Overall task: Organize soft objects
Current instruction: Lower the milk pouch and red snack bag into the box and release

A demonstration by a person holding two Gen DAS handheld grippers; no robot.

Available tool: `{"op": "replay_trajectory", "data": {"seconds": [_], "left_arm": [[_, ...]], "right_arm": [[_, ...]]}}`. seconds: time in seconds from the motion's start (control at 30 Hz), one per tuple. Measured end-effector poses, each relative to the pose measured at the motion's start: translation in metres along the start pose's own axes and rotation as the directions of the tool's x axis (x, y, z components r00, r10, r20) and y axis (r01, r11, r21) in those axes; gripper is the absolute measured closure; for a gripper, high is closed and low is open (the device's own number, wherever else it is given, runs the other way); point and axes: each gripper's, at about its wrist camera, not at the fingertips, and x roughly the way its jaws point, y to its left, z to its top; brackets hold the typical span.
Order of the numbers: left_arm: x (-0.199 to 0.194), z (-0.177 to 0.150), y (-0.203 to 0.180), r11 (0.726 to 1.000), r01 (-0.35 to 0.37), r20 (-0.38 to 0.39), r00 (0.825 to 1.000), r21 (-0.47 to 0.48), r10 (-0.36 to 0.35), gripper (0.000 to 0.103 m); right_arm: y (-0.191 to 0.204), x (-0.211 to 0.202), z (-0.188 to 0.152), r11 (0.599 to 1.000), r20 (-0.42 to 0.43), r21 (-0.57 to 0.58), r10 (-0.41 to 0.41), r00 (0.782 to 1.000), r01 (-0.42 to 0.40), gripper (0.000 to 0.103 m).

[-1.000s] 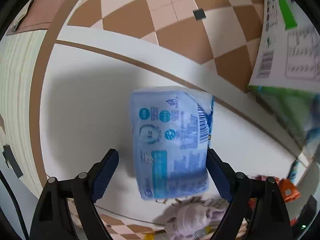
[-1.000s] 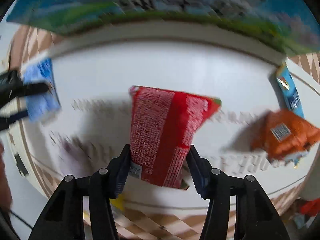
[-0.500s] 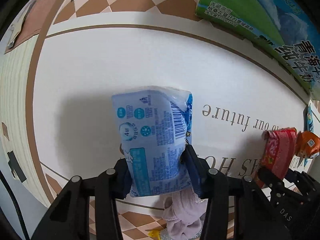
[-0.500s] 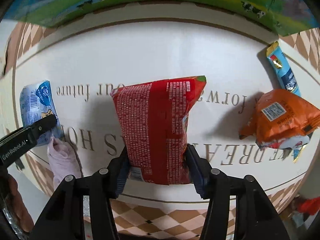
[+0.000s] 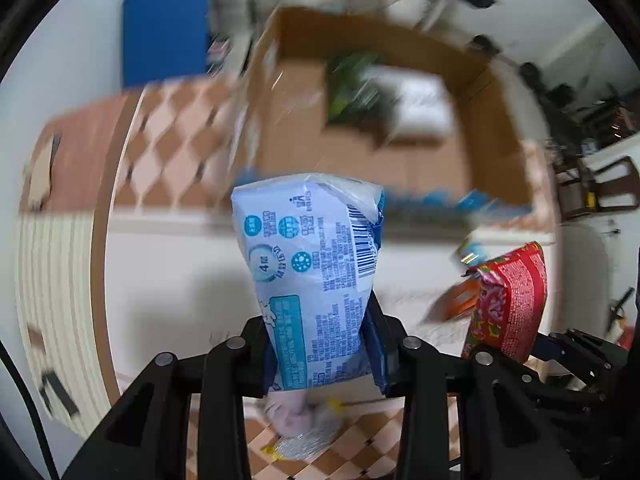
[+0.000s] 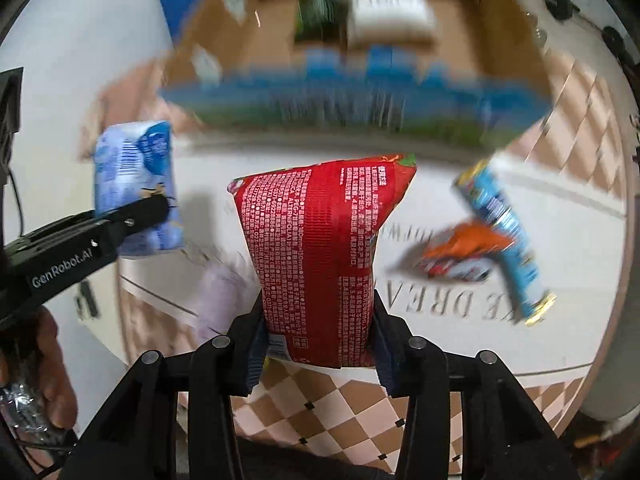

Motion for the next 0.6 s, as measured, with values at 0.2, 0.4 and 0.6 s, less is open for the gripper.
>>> {"op": "replay_trajectory", "data": {"seconds": [0.2, 0.4, 0.6], "left_arm": [[-0.022, 0.113, 0.011, 0.996, -0.047, 0.041, 0.998, 0.079, 0.044, 0.069], [0.04, 0.194, 0.033, 0.988, -0.129, -0.041, 0.99, 0.081, 0.133, 0.069], [0.085, 0.241, 0.046, 0.983, -0.155, -0.152, 0.974, 0.094, 0.168, 0.069]], "right_arm": [[-0.019, -0.073, 0.092, 0.999, 0.163, 0.041, -0.022, 0.986, 0.015, 0.056], [-0.063, -0.059, 0.21, 0.972, 0.194, 0.18, -0.187, 0.963, 0.152, 0.056], [-0.082, -0.011, 0.287, 0.949, 0.108, 0.207, -0.265, 0.958, 0.239, 0.056]]}}
